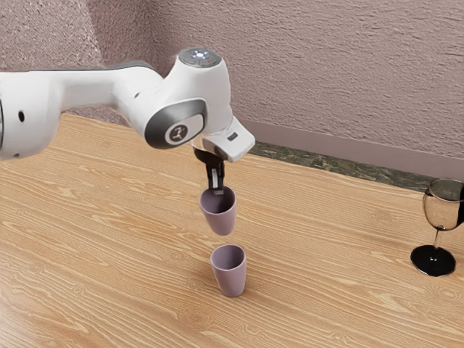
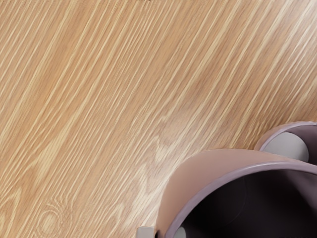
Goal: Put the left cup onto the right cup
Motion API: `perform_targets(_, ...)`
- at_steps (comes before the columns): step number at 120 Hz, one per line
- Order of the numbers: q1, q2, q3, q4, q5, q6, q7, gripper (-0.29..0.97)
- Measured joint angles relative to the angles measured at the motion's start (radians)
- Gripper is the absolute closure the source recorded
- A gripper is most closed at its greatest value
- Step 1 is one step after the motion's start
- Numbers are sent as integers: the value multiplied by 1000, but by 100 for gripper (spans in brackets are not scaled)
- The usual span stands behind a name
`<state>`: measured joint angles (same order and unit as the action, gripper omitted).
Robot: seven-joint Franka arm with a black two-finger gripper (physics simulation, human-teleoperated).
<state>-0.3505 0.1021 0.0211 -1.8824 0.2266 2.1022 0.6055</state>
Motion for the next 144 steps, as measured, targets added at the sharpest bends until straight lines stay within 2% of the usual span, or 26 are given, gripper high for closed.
perform_targets(14, 4, -8, 0, -7, -8, -7, -9, 79)
perform_targets(50, -5, -18, -1, -19, -83, -45, -36, 79)
perform_targets(144, -27, 6, -1, -53, -126, -52, -99, 79)
